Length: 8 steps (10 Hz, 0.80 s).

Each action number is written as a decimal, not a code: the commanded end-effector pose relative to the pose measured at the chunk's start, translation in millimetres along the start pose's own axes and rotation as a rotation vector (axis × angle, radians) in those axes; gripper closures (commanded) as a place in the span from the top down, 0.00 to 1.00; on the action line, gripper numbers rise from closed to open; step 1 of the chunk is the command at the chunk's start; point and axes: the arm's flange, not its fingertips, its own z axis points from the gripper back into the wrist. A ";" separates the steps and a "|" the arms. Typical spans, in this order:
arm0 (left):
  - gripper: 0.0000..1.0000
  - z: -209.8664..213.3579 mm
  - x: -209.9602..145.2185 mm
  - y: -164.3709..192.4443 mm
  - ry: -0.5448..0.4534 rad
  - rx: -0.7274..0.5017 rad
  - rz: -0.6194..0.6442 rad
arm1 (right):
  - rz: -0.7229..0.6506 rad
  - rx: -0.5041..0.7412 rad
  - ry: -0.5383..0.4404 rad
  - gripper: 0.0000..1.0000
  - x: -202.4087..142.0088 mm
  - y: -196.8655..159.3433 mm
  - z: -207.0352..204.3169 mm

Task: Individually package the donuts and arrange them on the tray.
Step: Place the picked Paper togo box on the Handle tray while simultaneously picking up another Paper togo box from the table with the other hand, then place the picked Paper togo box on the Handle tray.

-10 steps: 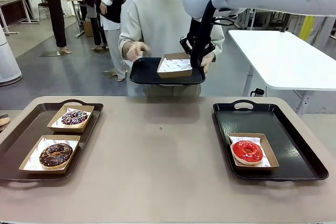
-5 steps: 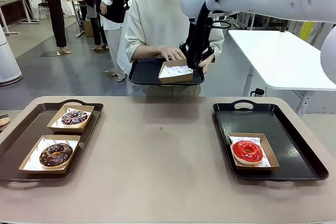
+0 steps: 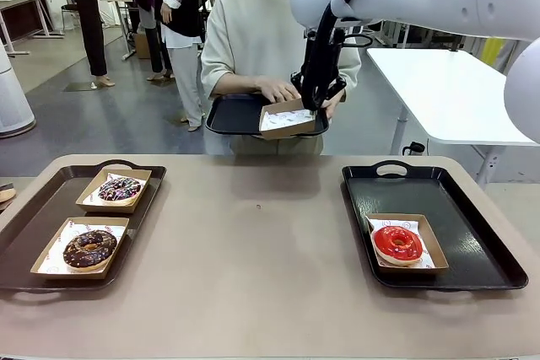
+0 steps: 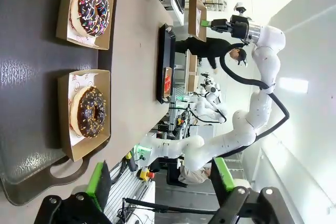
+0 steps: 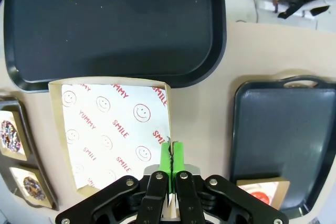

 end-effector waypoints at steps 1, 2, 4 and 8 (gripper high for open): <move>1.00 0.9 -0.4 -1.1 -0.003 -0.001 -0.003 | -0.023 -0.010 -0.010 0.00 -2.8 2.8 3.9; 1.00 0.9 -0.4 -1.1 -0.003 -0.001 -0.003 | -0.023 -0.010 -0.010 0.00 -2.8 2.8 3.9; 1.00 0.9 -0.4 -1.1 -0.003 -0.001 -0.003 | -0.023 -0.010 -0.010 0.00 -2.8 2.8 3.9; 1.00 0.9 -0.4 -1.1 -0.003 -0.001 -0.003 | -0.023 -0.010 -0.010 0.00 -2.8 2.8 3.9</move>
